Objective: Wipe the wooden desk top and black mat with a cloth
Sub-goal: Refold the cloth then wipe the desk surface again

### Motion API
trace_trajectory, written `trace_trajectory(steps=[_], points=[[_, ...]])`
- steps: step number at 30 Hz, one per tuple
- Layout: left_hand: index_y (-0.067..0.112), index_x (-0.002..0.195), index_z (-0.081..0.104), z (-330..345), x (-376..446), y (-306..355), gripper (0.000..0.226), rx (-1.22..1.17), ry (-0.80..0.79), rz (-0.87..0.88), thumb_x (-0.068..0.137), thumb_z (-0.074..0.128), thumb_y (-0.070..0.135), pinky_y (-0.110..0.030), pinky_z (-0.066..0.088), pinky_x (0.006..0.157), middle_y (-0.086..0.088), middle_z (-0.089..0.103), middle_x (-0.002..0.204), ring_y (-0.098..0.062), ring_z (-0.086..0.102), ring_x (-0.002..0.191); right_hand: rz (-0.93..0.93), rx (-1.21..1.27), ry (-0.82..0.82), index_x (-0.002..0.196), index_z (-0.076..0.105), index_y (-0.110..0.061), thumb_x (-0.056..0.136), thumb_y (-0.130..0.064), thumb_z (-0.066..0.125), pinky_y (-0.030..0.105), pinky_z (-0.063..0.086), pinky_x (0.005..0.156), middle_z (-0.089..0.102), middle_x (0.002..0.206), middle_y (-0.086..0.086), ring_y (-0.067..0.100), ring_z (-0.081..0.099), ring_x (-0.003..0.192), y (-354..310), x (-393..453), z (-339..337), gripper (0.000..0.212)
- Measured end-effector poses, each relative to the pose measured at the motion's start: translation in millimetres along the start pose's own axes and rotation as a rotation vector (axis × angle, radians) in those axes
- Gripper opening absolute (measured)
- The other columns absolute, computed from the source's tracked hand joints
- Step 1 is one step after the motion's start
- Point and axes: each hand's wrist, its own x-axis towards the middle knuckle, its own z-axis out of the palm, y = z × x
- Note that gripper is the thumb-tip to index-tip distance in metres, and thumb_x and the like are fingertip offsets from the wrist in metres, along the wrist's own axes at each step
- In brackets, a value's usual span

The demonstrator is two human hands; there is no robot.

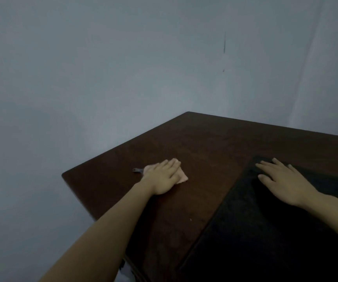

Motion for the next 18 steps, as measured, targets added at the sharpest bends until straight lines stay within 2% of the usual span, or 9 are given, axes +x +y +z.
trace_trajectory(steps=[3, 5, 8, 11, 14, 18], points=[[0.032, 0.161, 0.001, 6, -2, 42, 0.062, 0.002, -0.006, 0.146, 0.106, 0.013, 0.056, -0.036, 0.002, 0.125, 0.011, -0.004, 0.168, -0.011, -0.001, 0.154, 0.012, 0.019, 0.009, 0.159, 0.027, -0.028, 0.109, -0.043, 0.029, 0.047, 0.009, 0.125, 0.021, 0.168, -0.006, 0.018, 0.005, 0.156, 5, -8, -2, 0.052], [0.032, 0.161, 0.001, 6, -7, 45, 0.063, -0.046, -0.024, 0.179, 0.105, 0.015, 0.058, -0.035, 0.001, 0.125, 0.013, -0.004, 0.168, -0.010, -0.001, 0.154, -0.006, 0.020, 0.008, 0.159, 0.027, -0.029, 0.109, -0.043, 0.029, 0.047, 0.009, 0.125, 0.021, 0.168, -0.006, 0.018, 0.005, 0.156, -1, -14, -1, 0.052], [0.034, 0.161, 0.013, -4, -26, 32, 0.058, -0.337, 0.072, 0.171, 0.107, 0.029, 0.051, -0.036, 0.007, 0.126, 0.013, 0.009, 0.167, -0.008, 0.007, 0.153, -0.057, -0.001, -0.008, 0.160, 0.025, -0.030, 0.109, -0.045, 0.028, 0.046, 0.008, 0.125, 0.018, 0.168, -0.008, 0.017, 0.004, 0.156, -19, -19, 0, 0.053], [0.034, 0.156, 0.030, -13, -56, -1, 0.050, -0.473, 0.284, 0.053, 0.107, 0.040, 0.036, -0.030, 0.015, 0.122, 0.012, 0.026, 0.163, -0.004, 0.020, 0.149, -0.135, 0.001, -0.032, 0.160, 0.023, -0.032, 0.108, -0.048, 0.029, 0.046, 0.007, 0.125, 0.016, 0.169, -0.008, 0.018, 0.002, 0.157, -51, -19, 2, 0.055], [0.032, 0.154, 0.035, -4, -87, -62, 0.048, -0.375, 0.271, -0.098, 0.107, 0.040, 0.038, -0.039, 0.016, 0.125, 0.007, 0.030, 0.163, -0.012, 0.019, 0.152, -0.240, 0.016, -0.069, 0.161, 0.023, -0.031, 0.108, -0.049, 0.033, 0.045, 0.009, 0.124, 0.014, 0.169, -0.005, 0.020, 0.004, 0.157, -101, -12, 9, 0.057], [0.031, 0.153, 0.037, 12, -117, -134, 0.045, -0.341, 0.275, -0.279, 0.108, 0.033, 0.039, -0.046, 0.005, 0.124, 0.007, 0.030, 0.163, -0.018, 0.012, 0.154, -0.401, 0.101, -0.123, 0.161, 0.022, -0.030, 0.108, -0.046, 0.036, 0.035, 0.008, 0.123, 0.011, 0.170, -0.002, 0.018, 0.002, 0.156, -173, 2, 27, 0.058]])
